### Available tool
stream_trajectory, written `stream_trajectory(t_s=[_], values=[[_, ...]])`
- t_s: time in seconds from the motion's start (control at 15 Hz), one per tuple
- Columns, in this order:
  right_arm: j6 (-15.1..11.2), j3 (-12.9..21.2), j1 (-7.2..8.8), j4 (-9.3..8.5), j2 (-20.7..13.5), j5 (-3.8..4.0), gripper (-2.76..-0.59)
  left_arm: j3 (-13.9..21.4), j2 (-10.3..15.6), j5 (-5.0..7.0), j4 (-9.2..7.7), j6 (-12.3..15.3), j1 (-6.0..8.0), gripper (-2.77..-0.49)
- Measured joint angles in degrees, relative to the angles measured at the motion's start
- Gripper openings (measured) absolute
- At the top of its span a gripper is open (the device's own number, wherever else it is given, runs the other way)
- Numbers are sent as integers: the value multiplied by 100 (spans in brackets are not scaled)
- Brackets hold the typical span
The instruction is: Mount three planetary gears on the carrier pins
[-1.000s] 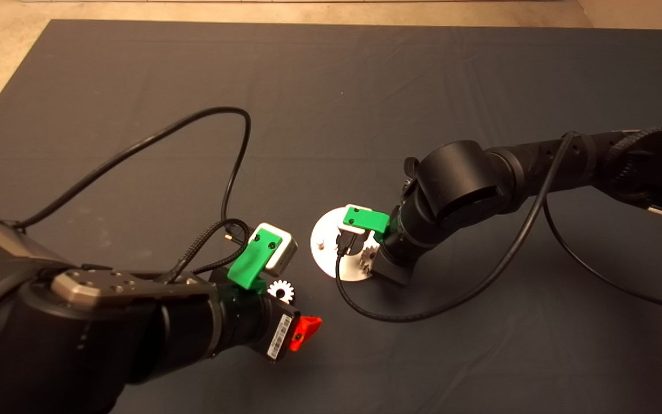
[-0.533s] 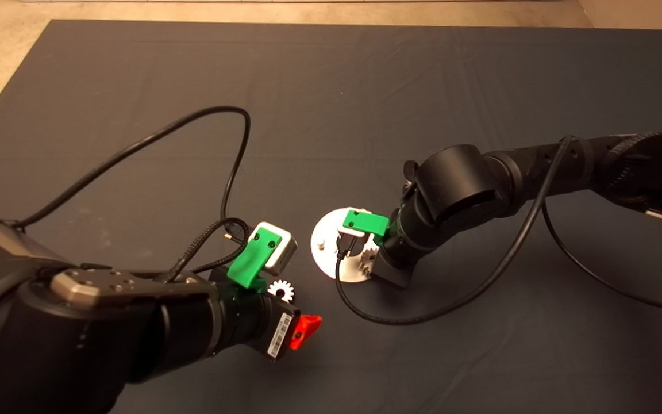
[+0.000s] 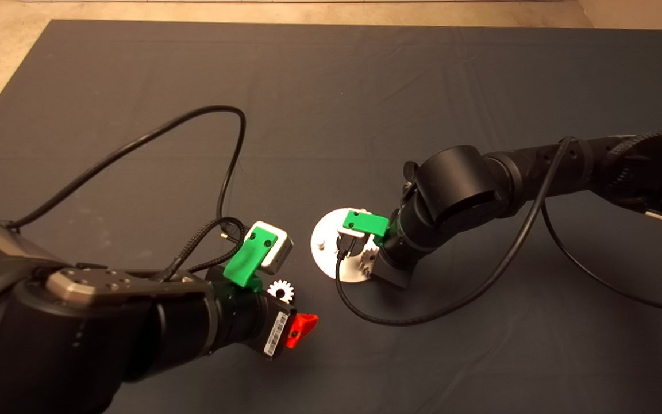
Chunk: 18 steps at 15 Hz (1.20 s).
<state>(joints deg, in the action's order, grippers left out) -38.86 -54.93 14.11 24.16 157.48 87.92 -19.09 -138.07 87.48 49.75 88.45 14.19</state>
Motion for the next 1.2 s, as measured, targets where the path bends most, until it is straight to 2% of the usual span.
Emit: stream_trajectory(t_s=[0.13,0.33,0.53,0.73,0.8,0.93,1.2], values=[[4,0,-28,-7,2,-5,-246,0,1,0,0,1,0,-75],[4,0,-61,-7,2,-10,-218,0,1,0,0,0,0,-75],[4,2,-61,-5,2,-10,-204,0,1,0,0,0,0,-75],[4,0,-61,-5,2,-10,-200,0,1,0,0,2,0,-75],[4,0,-61,-7,2,-10,-188,0,1,0,0,0,0,-75],[4,1,-61,-7,2,-10,-187,0,1,0,0,0,0,-75],[4,2,-61,-7,0,-10,-160,0,1,0,0,5,0,-75]])
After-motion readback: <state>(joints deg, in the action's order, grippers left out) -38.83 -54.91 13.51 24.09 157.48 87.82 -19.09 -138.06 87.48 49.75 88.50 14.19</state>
